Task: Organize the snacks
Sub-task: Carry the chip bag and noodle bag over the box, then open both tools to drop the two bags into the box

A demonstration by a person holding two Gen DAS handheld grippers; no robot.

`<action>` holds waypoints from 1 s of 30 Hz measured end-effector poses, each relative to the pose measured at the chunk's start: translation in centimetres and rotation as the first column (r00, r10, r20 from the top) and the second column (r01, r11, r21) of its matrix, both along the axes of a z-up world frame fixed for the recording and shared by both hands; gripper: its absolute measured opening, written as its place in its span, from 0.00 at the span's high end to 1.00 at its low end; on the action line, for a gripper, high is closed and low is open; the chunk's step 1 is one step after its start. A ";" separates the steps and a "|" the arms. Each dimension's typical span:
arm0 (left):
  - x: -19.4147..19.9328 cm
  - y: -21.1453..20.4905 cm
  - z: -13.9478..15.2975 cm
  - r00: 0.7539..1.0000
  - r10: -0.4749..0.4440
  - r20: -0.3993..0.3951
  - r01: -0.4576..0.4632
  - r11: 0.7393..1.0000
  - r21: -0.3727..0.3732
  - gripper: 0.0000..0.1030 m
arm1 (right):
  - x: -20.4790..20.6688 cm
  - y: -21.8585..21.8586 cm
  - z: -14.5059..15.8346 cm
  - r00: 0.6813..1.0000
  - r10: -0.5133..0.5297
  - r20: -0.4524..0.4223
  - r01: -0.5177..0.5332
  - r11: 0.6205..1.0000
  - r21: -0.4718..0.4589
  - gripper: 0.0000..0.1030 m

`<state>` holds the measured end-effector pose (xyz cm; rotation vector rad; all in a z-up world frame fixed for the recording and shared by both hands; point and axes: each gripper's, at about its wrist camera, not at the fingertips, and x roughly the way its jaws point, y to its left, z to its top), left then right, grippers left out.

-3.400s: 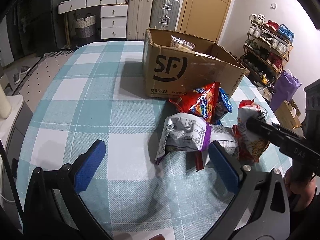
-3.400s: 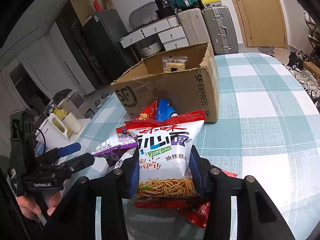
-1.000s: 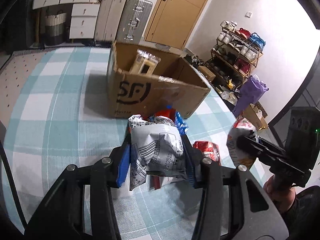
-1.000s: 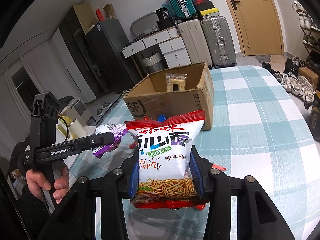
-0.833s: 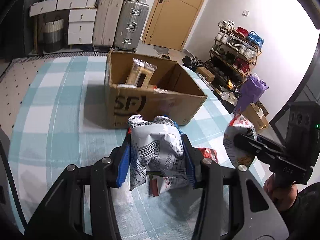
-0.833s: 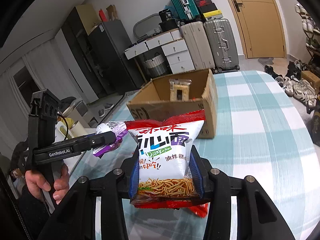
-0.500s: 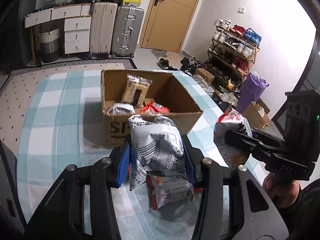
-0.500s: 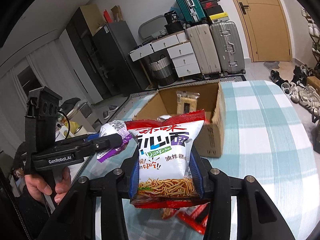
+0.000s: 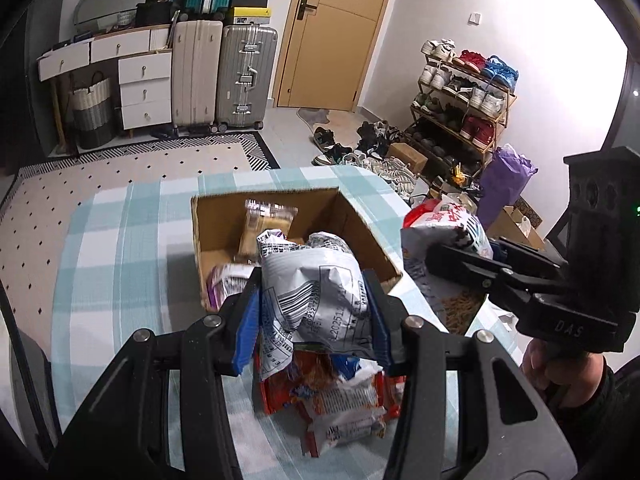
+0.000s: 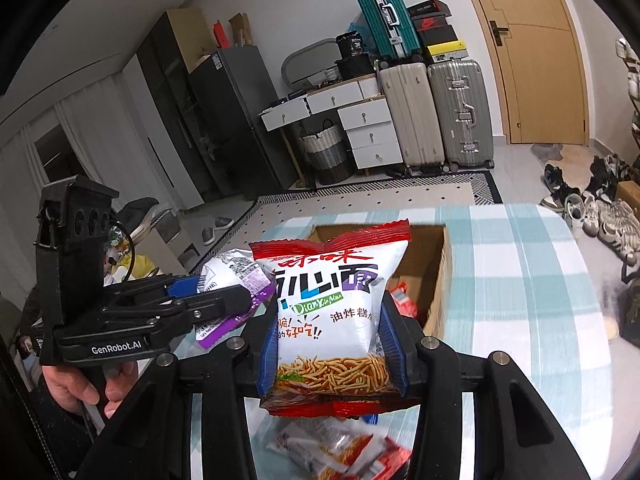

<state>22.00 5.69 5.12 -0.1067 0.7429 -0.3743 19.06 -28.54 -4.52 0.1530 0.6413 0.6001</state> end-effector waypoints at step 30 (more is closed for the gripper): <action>15.8 0.1 -6.7 0.994 0.010 -0.107 -0.012 1.000 -0.016 0.42 | 13.3 1.8 -3.7 0.995 -0.069 -0.069 0.065 0.997 -0.048 0.29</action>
